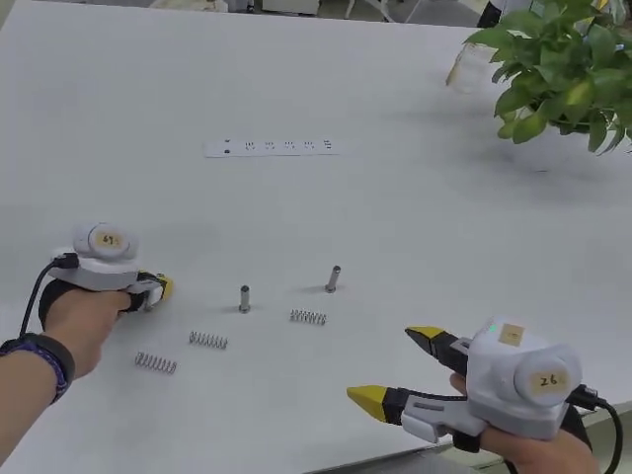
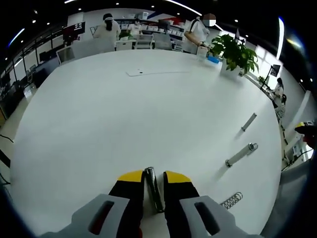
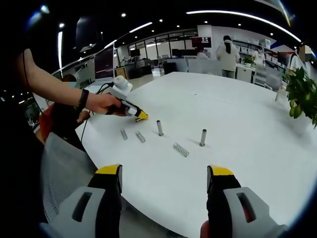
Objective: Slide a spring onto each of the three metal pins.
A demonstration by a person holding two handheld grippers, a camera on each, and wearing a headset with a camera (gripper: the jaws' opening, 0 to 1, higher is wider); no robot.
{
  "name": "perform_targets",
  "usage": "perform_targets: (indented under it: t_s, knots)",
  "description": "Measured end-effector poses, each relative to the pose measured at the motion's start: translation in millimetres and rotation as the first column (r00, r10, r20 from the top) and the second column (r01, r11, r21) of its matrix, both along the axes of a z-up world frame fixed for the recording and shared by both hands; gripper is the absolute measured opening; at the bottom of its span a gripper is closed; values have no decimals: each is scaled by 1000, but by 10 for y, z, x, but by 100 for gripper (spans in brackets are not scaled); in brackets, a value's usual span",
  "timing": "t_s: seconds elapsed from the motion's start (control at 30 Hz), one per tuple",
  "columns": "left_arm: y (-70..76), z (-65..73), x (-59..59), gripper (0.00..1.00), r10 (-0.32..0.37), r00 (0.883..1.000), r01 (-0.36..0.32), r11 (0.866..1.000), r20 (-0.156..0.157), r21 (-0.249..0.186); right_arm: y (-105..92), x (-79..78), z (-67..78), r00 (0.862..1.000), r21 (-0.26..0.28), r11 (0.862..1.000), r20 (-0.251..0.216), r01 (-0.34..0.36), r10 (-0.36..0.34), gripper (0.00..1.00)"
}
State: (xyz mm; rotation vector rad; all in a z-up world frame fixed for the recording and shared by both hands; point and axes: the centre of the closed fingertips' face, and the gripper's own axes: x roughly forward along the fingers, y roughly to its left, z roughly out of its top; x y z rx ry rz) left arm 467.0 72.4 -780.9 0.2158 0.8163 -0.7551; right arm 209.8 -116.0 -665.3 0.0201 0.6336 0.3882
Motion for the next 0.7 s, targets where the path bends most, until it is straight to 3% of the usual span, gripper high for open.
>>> perform_targets:
  t_s: [0.1,0.2,0.27,0.4,0.57,0.7]
  knots:
    - [32,-10,43,2,0,1000,-1,999,21,32,10,3,-1,1000,1,1000,-1,-3,3,68]
    - [36,-10,59,1,4,1000,-5,999,16,34,10,2,0,1000,0,1000,0,-5,5,68]
    - [34,-17,66,0,-32,999,30,998,22,59,10,-1,-3,1000,0,1000,-1,-2,2,68]
    - [23,-18,51,0,-58,998,58,995,2,83,4,-7,-10,1000,-2,1000,-4,-2,2,68]
    - [37,-12,-1,0,-43,999,45,997,-26,65,-19,1,13,1000,0,1000,3,8,-8,68]
    - [46,29,8,0,-33,999,34,998,-31,48,-30,-3,12,1000,-2,1000,3,9,-9,68]
